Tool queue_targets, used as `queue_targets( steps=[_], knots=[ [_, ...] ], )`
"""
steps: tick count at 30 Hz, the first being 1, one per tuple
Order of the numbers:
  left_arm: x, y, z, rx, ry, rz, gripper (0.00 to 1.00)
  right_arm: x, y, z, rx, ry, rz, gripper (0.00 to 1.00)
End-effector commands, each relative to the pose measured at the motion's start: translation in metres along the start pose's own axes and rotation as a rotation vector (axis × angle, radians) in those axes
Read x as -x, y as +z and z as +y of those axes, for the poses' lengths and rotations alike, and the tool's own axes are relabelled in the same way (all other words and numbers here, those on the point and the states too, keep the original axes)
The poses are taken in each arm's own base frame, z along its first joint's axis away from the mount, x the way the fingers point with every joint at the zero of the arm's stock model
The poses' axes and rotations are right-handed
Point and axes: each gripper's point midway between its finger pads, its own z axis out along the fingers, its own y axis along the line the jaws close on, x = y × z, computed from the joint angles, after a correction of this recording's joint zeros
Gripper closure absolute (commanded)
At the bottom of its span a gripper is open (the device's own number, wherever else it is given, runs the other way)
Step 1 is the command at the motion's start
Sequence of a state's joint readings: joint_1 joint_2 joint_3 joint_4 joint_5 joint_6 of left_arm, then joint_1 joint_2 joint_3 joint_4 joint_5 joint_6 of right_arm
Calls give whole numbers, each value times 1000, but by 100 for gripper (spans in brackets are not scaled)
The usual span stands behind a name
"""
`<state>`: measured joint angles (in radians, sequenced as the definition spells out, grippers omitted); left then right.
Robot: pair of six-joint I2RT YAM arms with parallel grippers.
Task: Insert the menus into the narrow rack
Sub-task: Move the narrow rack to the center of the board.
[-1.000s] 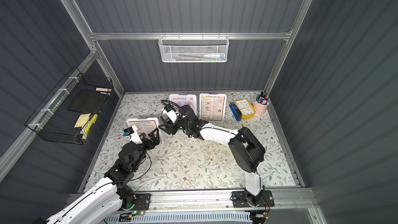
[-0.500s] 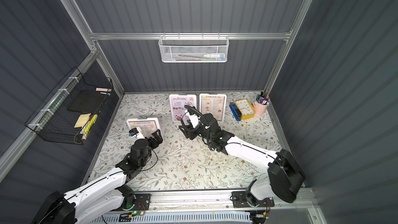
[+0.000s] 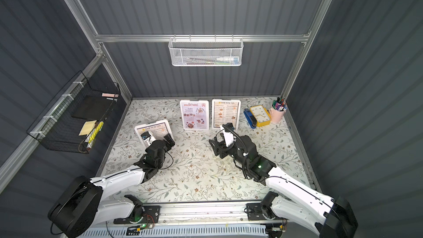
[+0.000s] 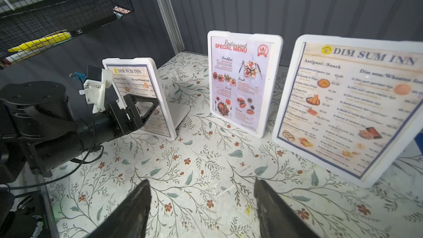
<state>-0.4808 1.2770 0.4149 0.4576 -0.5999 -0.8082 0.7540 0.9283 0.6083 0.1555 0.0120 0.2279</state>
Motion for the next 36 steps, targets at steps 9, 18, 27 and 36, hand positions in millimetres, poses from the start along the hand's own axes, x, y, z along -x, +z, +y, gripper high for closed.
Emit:
queue_targets(
  steps=[9, 18, 27, 36],
  knots=[
    [20, 10, 28, 164, -104, -57, 1, -15, 2, -8, -20, 47, 25, 27],
    [35, -2, 38, 190, -167, -100, 1, -27, 10, -7, 0, 75, 47, 27],
    [30, 37, 38, 216, -142, -76, 1, -37, 11, -12, -12, 90, 65, 27],
    [34, 80, 40, 242, -162, -51, 1, -40, 0, -24, -51, 103, 47, 24]
  ],
)
